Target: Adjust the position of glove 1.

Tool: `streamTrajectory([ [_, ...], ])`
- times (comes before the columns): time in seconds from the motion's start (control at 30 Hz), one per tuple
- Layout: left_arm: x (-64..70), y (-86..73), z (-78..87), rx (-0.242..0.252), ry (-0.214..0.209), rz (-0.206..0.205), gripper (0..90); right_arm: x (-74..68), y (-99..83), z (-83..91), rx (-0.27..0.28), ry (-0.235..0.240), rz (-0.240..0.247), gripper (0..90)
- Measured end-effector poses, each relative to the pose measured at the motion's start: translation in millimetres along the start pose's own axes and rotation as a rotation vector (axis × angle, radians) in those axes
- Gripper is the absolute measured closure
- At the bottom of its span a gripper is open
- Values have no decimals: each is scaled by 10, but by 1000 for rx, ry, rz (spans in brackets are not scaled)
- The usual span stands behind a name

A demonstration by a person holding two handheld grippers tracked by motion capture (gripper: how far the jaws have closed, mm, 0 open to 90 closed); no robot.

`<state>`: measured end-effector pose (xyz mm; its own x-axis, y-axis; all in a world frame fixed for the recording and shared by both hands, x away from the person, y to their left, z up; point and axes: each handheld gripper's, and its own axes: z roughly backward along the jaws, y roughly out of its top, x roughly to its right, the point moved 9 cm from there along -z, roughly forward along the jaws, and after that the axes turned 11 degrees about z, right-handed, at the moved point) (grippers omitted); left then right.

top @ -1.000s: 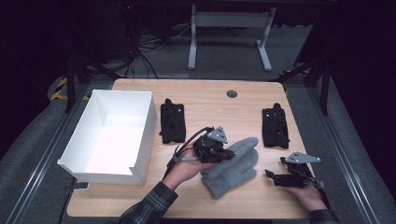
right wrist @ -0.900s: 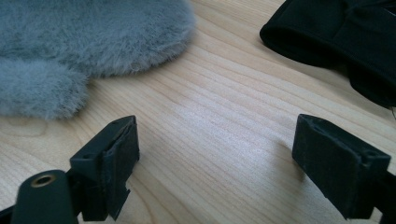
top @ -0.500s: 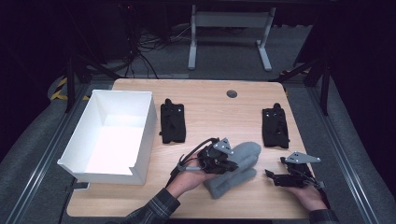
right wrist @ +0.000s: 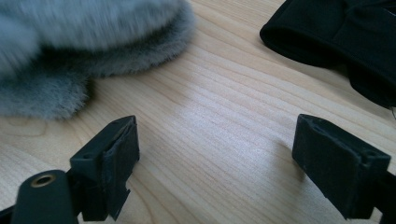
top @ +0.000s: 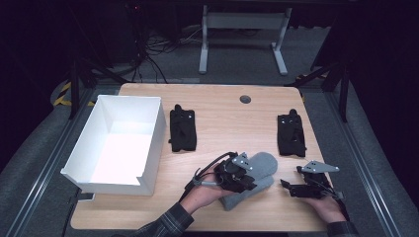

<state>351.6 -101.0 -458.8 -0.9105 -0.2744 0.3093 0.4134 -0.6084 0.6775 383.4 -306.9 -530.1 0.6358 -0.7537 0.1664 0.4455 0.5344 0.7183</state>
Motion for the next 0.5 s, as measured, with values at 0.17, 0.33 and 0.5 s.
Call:
streamTrajectory([
  [0.17,-70,-21,169,28,40,37,898,5,71,41,-21,10,-35,487],
  [0.33,-107,-162,298,48,63,87,899,84,289,44,29,-28,-11,745],
  [0.5,-111,-302,344,58,64,124,898,172,436,-117,26,-21,-30,889],
])
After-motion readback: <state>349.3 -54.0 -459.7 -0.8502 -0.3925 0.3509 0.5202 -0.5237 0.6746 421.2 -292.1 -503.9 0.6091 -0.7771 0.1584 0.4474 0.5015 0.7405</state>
